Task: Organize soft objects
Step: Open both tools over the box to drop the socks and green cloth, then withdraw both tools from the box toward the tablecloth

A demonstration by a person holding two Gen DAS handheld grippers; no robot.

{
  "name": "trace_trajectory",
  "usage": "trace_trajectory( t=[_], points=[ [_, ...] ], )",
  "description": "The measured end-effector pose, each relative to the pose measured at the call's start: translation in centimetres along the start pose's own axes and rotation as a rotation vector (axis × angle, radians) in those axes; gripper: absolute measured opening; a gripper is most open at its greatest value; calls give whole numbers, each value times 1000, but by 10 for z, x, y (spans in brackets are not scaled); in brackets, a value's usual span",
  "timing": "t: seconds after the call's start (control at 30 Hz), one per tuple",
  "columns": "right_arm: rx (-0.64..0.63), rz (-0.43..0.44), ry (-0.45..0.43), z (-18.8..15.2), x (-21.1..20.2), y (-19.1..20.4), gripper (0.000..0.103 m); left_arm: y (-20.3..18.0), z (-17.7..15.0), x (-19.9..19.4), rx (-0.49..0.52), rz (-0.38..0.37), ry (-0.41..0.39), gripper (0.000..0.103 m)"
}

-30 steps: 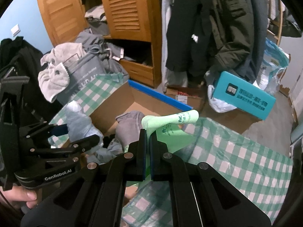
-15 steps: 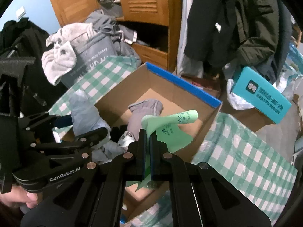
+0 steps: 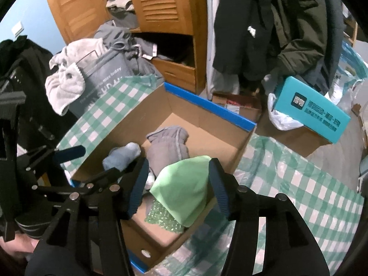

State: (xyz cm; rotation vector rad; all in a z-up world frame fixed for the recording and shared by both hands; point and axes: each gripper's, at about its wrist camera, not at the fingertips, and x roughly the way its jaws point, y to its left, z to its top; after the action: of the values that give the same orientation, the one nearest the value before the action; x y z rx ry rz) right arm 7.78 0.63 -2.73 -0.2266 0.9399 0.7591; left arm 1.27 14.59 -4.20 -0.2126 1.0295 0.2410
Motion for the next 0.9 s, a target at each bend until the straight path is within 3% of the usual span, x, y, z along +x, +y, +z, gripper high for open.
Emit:
trace_trajectory(
  t=[0.9],
  points=[
    [92,-70,-19,-26,-39,-53,58,-61,-2,-10,108,-72,-14,77]
  ],
)
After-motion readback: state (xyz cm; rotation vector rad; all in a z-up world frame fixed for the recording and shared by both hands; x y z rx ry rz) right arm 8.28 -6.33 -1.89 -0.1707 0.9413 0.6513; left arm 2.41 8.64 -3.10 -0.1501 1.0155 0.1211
